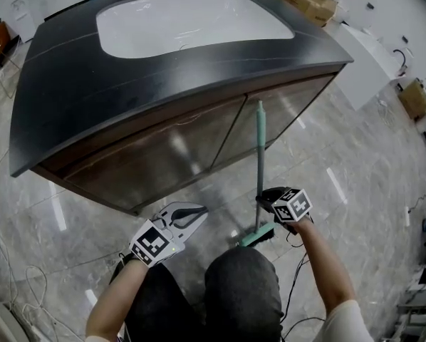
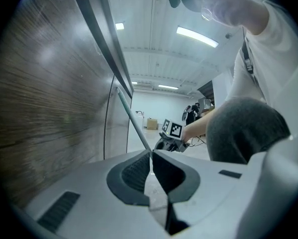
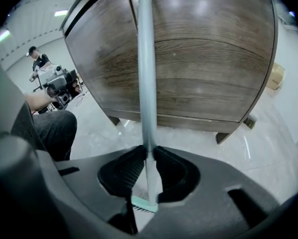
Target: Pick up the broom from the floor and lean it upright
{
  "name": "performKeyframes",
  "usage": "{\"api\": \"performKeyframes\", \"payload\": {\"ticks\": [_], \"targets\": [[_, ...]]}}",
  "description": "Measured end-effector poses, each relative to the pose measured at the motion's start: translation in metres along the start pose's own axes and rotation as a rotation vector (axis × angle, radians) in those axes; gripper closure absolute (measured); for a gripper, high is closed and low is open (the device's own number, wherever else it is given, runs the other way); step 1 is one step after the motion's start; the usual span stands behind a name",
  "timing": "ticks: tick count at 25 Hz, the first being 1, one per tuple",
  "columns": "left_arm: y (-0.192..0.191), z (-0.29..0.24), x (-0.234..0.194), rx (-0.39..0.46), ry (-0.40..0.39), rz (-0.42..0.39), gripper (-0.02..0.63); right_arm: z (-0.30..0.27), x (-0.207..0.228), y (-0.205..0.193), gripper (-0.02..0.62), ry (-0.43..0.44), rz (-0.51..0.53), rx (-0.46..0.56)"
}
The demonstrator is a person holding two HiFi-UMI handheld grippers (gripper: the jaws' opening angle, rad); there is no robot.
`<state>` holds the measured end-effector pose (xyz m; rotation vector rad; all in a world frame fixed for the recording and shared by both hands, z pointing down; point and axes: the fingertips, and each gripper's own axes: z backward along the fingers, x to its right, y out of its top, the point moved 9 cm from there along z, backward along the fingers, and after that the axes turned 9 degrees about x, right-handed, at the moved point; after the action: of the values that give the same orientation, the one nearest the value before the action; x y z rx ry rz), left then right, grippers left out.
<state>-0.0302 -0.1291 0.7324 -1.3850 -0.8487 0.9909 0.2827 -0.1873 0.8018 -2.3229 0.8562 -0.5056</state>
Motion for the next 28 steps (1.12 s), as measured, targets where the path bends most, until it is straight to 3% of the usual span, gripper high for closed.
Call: {"api": "performKeyframes", "payload": {"ticks": [7, 13, 28], "targets": [[-0.002, -0.003, -0.004, -0.002, 0.019, 0.004, 0.592, -0.007, 0.008, 0.001, 0.506, -0.046, 0.013, 0.034], [0.0, -0.004, -0.003, -0.013, 0.02, -0.005, 0.592, -0.003, 0.007, 0.011, 0.446, -0.049, 0.043, 0.057], [0.017, 0.018, 0.001, -0.008, 0.071, -0.029, 0.592, 0.016, -0.004, 0.045, 0.437, -0.119, 0.082, 0.129]]}}
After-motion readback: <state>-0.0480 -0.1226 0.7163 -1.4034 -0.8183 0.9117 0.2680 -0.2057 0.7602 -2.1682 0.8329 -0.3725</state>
